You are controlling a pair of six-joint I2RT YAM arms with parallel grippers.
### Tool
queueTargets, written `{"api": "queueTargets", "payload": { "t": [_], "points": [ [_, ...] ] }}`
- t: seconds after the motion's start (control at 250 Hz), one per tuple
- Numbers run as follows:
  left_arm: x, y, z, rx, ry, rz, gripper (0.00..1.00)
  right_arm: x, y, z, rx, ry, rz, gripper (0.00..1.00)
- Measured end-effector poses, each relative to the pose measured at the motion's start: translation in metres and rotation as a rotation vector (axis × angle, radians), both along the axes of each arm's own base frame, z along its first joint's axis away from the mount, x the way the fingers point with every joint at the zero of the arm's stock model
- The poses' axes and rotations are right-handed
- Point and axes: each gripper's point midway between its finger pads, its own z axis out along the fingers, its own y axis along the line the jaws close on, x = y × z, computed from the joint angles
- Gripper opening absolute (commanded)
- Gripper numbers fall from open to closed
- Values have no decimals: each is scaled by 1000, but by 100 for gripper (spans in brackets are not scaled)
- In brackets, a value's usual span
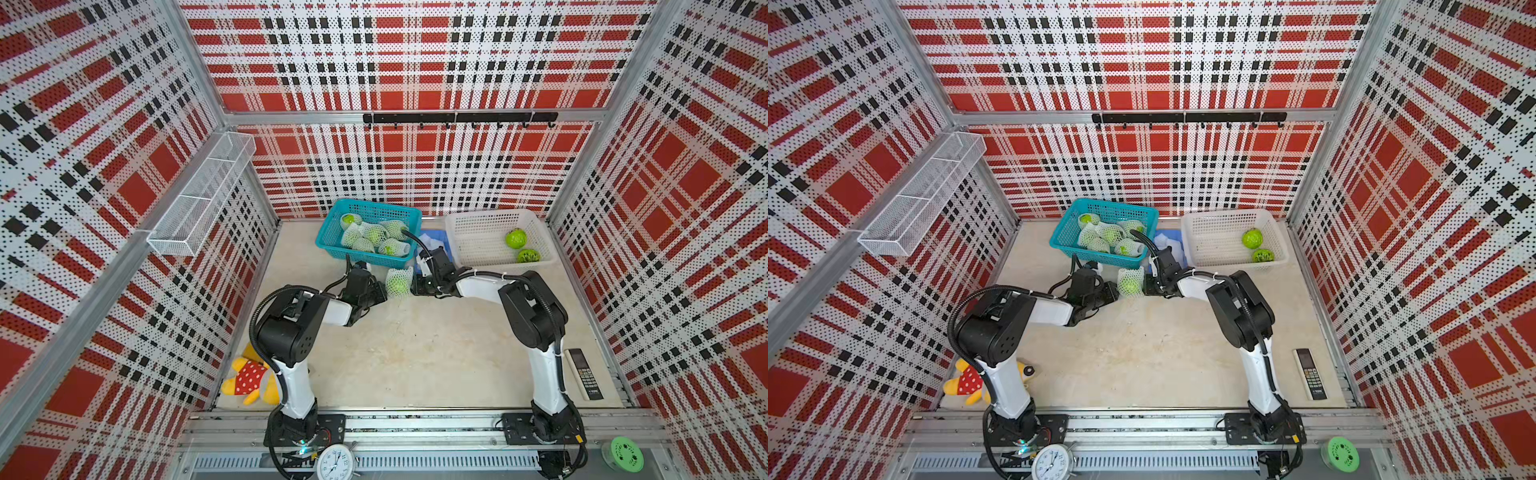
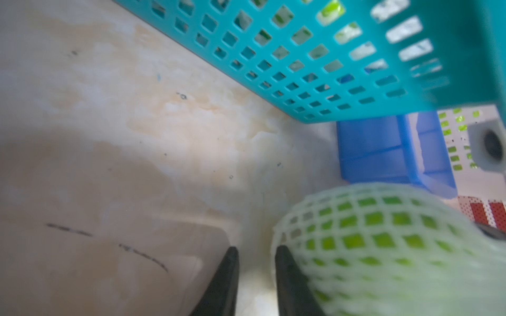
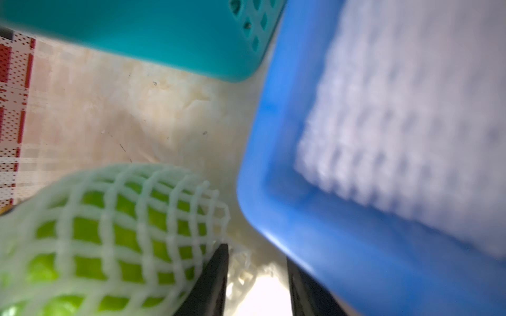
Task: Sleeve custard apples in foam nets
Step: Put on the foam net on the custard apple.
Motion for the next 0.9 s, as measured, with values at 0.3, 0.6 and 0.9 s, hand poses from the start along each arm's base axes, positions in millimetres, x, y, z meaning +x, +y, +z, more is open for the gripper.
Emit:
{"api": "queueTargets", "payload": {
  "t": [0.3, 0.6, 0.9],
  "points": [
    [-5, 4, 6, 37, -8, -16, 60, -20, -21, 3, -56, 34, -29, 57],
    [-23, 4, 6, 50, 15, -33, 61, -41, -38, 4, -101, 65, -51, 69],
    [-55, -5, 9, 67, 11, -66, 83, -62, -67, 25, -123, 39, -126, 83]
  ]
}}
